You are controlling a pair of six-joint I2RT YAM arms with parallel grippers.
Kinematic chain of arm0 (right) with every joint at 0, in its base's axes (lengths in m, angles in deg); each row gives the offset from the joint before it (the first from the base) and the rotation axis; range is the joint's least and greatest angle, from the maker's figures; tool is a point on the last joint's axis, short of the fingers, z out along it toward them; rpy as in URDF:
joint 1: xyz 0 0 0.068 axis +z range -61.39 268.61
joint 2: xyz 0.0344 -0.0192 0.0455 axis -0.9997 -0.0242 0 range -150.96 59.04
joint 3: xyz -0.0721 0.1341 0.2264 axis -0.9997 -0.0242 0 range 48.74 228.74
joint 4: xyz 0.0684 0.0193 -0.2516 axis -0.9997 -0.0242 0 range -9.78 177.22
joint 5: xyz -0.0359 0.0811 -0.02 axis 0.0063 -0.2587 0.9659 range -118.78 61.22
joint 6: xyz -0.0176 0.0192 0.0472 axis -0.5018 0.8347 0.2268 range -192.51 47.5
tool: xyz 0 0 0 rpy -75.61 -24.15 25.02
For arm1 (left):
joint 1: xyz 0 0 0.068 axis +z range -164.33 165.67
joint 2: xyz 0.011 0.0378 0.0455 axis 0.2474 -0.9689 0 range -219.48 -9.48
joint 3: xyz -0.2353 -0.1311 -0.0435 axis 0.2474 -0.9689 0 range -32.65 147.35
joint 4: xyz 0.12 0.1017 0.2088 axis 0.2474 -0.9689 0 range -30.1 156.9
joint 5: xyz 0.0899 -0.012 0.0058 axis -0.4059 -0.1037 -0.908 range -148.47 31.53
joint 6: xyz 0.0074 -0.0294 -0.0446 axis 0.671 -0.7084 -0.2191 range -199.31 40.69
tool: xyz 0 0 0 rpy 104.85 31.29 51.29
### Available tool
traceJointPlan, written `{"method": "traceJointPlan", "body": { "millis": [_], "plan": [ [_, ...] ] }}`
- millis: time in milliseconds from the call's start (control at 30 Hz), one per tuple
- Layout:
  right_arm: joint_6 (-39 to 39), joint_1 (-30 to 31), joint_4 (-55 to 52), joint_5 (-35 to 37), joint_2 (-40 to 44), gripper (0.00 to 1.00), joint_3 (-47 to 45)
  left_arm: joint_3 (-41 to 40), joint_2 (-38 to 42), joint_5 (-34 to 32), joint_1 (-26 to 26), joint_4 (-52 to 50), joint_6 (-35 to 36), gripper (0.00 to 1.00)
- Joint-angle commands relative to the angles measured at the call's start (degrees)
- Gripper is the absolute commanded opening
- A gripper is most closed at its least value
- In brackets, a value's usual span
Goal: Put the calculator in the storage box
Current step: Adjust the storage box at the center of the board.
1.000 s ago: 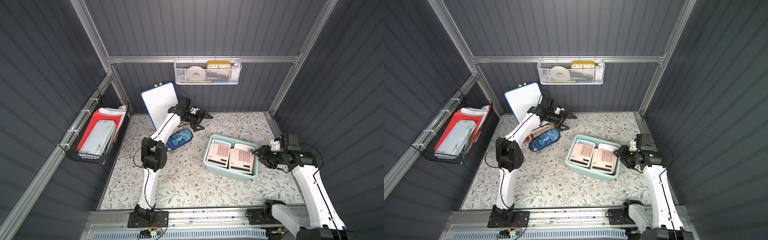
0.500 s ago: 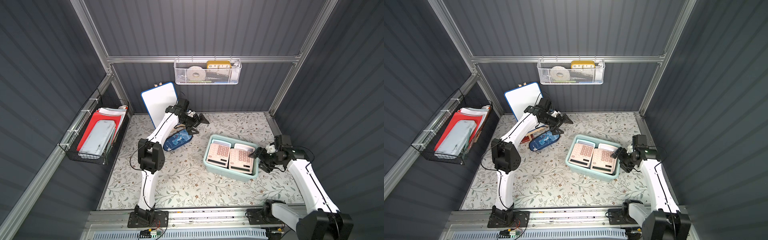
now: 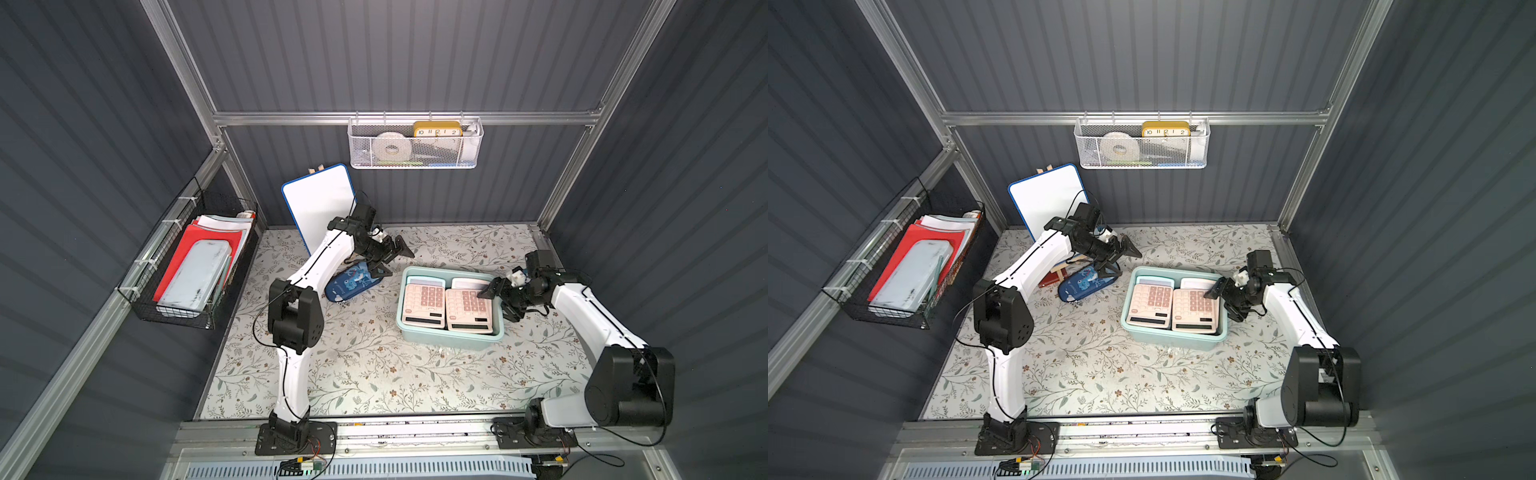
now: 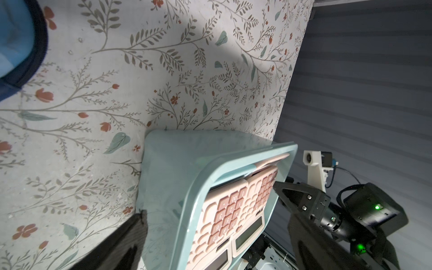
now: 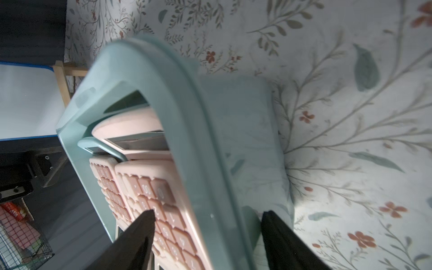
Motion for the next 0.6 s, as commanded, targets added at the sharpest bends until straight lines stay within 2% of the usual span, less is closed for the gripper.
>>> {"method": "traceJointPlan", "body": {
  "millis": [0,267,433,567],
  "plan": [
    [1.5,3.0,4.8,-4.5,-2.2,0.76,3.1,-3.1,4.8,-1.8,0.1,-2.3,3.1,0.99],
    [3.2,9.6,6.1,-4.2,-6.0,0.76,6.6,-12.5,12.6,-9.2,1.0,-3.0,3.9,0.99],
    [3.2,10.4,4.3,-1.8,-3.4,0.76,6.3,-12.5,13.5,-10.2,1.2,-2.2,3.3,0.99],
    [1.6,10.4,-0.4,2.9,0.4,0.8,7.1,-11.9,15.1,-14.5,1.2,-2.7,3.1,0.99]
  ]
}}
